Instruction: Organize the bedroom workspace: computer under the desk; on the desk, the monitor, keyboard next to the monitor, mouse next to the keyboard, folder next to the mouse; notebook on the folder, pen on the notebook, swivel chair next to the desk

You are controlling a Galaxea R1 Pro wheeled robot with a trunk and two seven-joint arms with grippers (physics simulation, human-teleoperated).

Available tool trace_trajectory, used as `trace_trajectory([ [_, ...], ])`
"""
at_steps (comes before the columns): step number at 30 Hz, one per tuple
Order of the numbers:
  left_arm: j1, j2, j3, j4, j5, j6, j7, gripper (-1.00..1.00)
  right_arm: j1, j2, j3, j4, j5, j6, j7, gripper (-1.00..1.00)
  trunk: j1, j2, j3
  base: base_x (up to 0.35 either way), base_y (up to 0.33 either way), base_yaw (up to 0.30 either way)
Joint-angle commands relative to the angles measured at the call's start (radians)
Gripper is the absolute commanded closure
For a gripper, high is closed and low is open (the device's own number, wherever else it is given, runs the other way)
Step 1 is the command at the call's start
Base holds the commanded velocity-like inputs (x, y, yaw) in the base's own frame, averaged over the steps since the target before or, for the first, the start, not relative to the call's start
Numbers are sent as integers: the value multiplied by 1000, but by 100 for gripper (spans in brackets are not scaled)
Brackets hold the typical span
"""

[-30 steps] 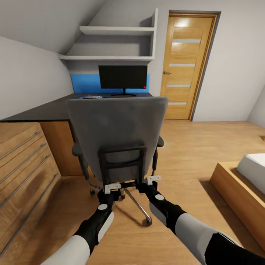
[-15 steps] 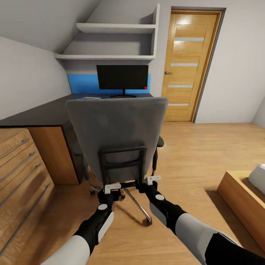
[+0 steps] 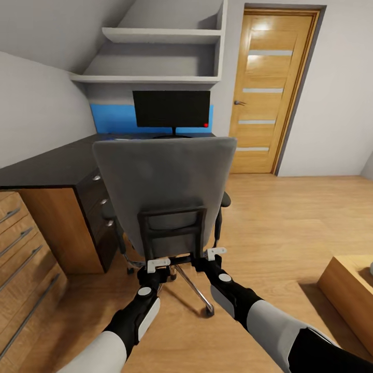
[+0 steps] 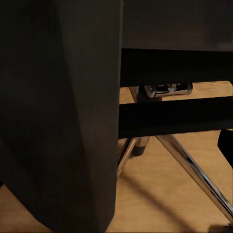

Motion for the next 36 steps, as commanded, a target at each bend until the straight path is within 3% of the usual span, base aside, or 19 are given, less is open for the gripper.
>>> trace_trajectory([
  [1,-1,0,-2,-1,8,-2,6,-100,-1,-1,4,0,-6,-5,-8,-100,0,0,-1,323,0,0],
  [36,-1,7,-1,-1,9,-2,6,-100,-1,-1,4,0,-6,-5,-8,-100,0,0,-1,323,0,0],
])
